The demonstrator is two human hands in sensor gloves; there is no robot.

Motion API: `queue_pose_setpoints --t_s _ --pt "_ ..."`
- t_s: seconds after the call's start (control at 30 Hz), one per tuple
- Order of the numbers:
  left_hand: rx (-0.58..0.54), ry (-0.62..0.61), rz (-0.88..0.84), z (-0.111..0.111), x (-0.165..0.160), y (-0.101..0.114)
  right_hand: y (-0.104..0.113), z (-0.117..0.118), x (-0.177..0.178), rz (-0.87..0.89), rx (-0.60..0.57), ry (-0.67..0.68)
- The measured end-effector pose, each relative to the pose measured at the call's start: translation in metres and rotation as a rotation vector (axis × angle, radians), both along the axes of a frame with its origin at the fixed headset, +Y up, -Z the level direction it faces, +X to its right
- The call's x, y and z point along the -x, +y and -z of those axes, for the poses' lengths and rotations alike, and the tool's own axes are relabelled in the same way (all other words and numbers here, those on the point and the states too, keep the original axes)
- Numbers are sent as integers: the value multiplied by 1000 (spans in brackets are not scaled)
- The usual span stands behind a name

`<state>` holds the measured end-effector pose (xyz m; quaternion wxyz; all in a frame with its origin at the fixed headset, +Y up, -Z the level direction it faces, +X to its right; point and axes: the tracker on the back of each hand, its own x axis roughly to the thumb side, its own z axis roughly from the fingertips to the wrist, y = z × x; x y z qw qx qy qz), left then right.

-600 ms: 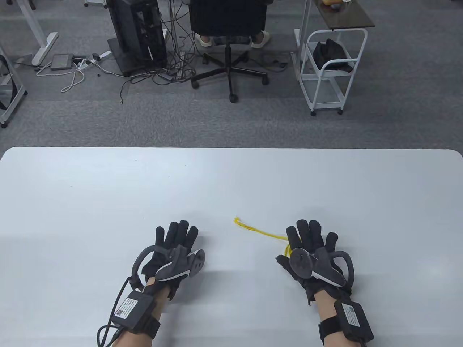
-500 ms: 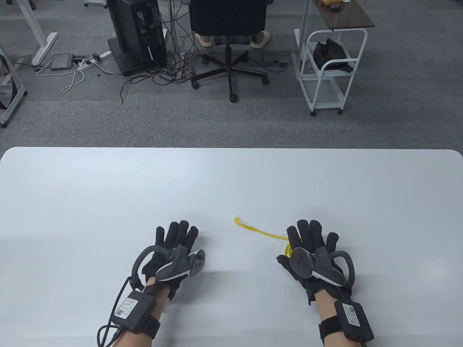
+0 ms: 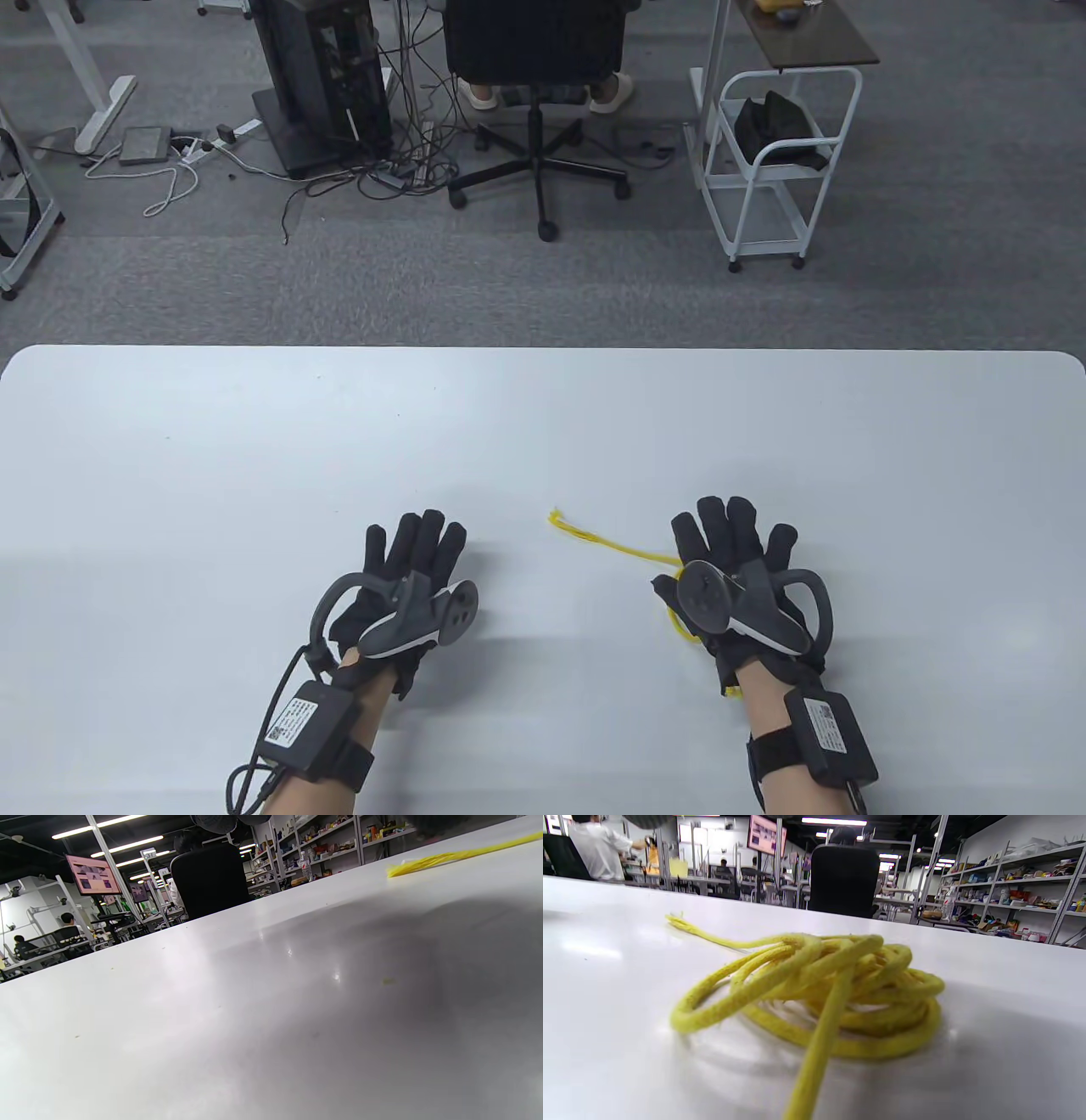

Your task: Coil the rope

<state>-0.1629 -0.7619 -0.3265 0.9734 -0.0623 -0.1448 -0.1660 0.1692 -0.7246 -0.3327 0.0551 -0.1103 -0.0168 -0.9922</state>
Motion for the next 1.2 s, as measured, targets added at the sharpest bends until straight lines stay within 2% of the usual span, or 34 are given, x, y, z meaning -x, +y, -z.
queue_pose_setpoints --t_s 0.13,0.23,0.37,0.43,0.53,0.73,0.9,1.0,1.1,1.2 --pt "5 -15 15 -2 -6 0 -2 19 13 -77 73 -41" --pt "0 -26 16 -3 -8 1 -16 32 25 -107 128 -70" --pt "17 -26 24 -3 -8 -1 -35 39 36 -246 195 -78" --pt "29 -23 38 -3 -8 -2 -43 39 40 -315 185 -64" --pt "31 -21 48 -3 -9 -2 -47 37 42 -297 97 -64" --pt "32 -24 55 -3 -9 -3 -48 39 43 -317 65 -64" --pt "30 -31 25 -4 -10 0 -28 33 42 -216 -32 -62" --pt "49 -34 -32 -5 -13 2 -5 25 47 -97 -123 -45" --pt "66 -57 -71 -7 -18 4 12 16 53 74 -194 -25" --pt "100 -115 -151 -11 -25 6 20 4 65 278 -216 15"
